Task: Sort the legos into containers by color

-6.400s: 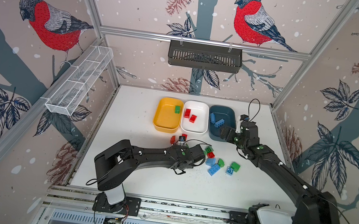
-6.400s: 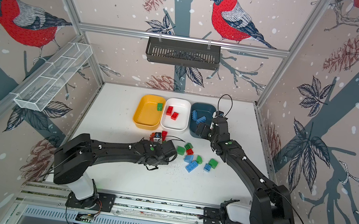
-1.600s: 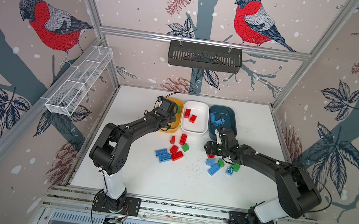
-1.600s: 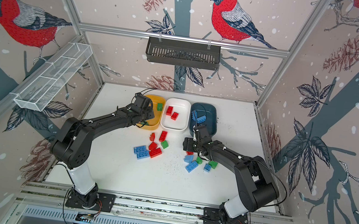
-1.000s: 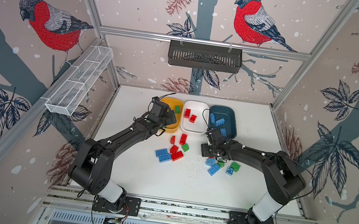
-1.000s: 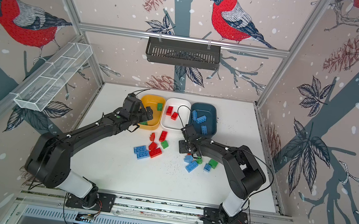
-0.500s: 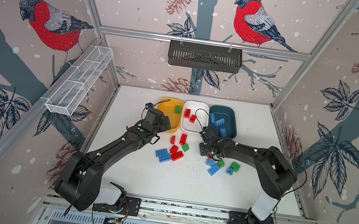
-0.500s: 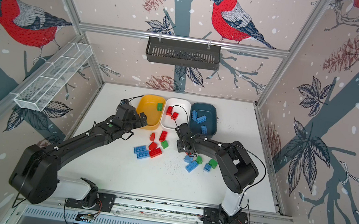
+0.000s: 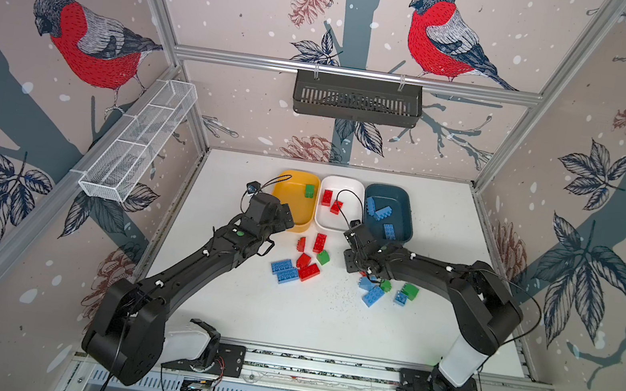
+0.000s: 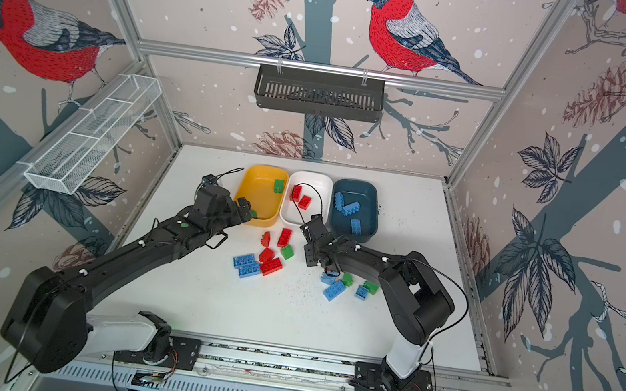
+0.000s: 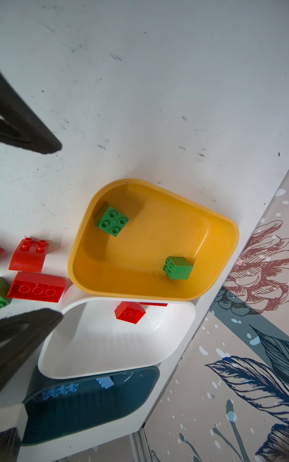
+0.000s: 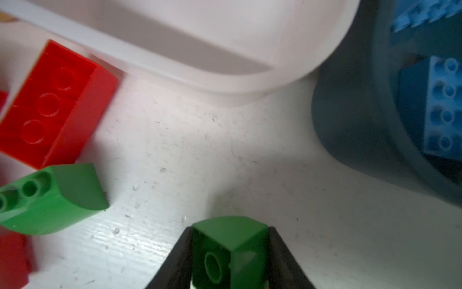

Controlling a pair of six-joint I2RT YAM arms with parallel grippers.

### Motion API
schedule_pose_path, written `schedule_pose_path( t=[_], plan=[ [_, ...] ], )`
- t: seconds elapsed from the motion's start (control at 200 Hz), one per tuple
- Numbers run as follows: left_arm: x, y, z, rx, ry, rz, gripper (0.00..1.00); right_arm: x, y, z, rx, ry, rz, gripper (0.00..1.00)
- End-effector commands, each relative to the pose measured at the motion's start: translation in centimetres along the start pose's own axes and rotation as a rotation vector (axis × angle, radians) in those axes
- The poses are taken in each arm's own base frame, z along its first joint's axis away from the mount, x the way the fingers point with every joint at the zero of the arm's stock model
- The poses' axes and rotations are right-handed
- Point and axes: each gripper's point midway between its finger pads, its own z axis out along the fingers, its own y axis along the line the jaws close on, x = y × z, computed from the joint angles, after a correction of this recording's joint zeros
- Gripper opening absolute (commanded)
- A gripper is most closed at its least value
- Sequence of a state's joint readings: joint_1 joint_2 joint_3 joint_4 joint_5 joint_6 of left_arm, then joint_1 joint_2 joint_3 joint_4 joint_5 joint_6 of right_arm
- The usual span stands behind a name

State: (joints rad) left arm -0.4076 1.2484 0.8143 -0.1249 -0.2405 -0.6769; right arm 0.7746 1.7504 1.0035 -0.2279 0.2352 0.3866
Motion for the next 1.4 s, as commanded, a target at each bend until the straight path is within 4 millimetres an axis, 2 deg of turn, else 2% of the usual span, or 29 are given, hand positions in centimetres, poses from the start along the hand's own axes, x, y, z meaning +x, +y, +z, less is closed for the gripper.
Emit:
schedule_pose_path(
  t=[0.0, 0.18, 0.425, 0.57, 0.7, 0.955, 1.061, 1.116, 1.176, 1.281, 1.396],
  plan=[
    [-0.3, 0.7, -0.8, -0.019, -0.02, -0.005, 0.97, -1.8, 0.9, -1.2, -0.029, -0.086, -0.01, 0.34],
    [0.0, 2.4, -2.0, -0.051, -0.053, -0.011, 0.97, -4.1, 2.6, -3.5, -0.119, -0.198, 0.009, 0.33],
    [0.4, 4.5, -2.6, -0.12, -0.073, -0.028, 0.97, -8.4, 7.0, -6.7, -0.362, -0.351, 0.048, 0.33],
    [0.9, 5.8, -2.7, -0.166, -0.076, -0.056, 0.97, -11.3, 9.3, -7.5, -0.452, -0.399, 0.051, 0.32],
    [1.5, 6.2, -2.6, -0.172, -0.063, -0.065, 0.97, -13.4, 10.9, -6.4, -0.477, -0.4, 0.05, 0.32],
    [2.2, 7.0, -2.9, -0.19, -0.041, -0.069, 0.97, -17.8, 13.2, -1.3, -0.416, -0.381, 0.029, 0.35],
    [2.6, 6.7, -2.9, -0.165, -0.027, -0.063, 0.97, -19.7, 14.5, 0.3, -0.423, -0.385, 0.02, 0.47],
    [2.7, 6.5, -2.9, -0.152, -0.019, -0.059, 0.97, -20.7, 15.1, 0.4, -0.429, -0.378, 0.007, 0.54],
    [2.9, 6.5, -2.9, -0.152, -0.014, -0.055, 0.97, -21.2, 15.5, -0.1, -0.434, -0.377, -0.008, 0.62],
    [3.0, 6.7, -3.0, -0.156, -0.015, -0.051, 0.97, -20.7, 15.0, -1.8, -0.426, -0.386, -0.024, 0.67],
    [3.0, 6.7, -2.9, -0.154, -0.018, -0.051, 0.97, -17.8, 12.9, -3.6, -0.362, -0.363, -0.018, 0.7]
  ],
)
